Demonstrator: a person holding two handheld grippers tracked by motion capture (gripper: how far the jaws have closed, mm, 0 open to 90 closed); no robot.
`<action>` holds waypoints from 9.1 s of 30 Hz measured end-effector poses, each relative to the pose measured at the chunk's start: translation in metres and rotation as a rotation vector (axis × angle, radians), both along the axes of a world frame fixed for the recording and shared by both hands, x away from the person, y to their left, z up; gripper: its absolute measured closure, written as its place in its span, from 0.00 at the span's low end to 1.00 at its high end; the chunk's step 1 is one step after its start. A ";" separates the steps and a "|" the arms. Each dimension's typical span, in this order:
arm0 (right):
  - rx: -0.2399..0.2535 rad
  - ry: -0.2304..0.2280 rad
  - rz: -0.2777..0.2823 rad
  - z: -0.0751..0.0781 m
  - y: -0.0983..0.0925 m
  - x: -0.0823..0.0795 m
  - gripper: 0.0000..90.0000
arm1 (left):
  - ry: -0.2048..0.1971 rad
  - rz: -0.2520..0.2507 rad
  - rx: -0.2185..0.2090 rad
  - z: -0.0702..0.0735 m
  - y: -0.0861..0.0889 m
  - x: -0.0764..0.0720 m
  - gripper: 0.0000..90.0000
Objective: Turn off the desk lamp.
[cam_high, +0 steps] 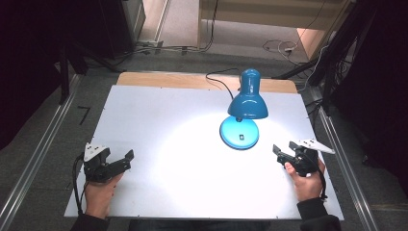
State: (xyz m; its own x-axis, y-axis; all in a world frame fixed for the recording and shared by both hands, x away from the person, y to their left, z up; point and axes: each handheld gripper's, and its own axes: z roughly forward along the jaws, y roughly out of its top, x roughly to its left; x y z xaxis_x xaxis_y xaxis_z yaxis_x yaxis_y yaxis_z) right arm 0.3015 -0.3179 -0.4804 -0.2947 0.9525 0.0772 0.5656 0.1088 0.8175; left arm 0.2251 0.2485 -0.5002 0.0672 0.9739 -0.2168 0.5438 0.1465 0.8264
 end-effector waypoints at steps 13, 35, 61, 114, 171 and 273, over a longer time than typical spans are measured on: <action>-0.003 0.018 0.033 -0.001 0.013 0.005 0.30 | 0.007 0.000 -0.004 0.000 0.001 0.000 0.14; 0.002 0.031 0.078 0.002 0.035 0.013 0.31 | 0.006 -0.001 -0.007 0.000 0.001 0.001 0.14; -0.017 0.032 0.127 -0.001 0.065 0.025 0.33 | 0.007 -0.002 -0.011 0.000 0.001 0.000 0.14; 0.012 0.024 0.172 -0.012 0.094 0.046 0.98 | 0.002 -0.010 -0.014 0.000 0.000 0.000 0.15; 0.023 -0.014 0.191 -0.013 0.104 0.056 0.97 | 0.001 -0.008 -0.015 0.000 0.001 -0.001 0.15; 0.057 -0.020 0.214 0.002 0.070 0.030 0.21 | 0.002 -0.009 -0.018 0.000 0.002 -0.002 0.15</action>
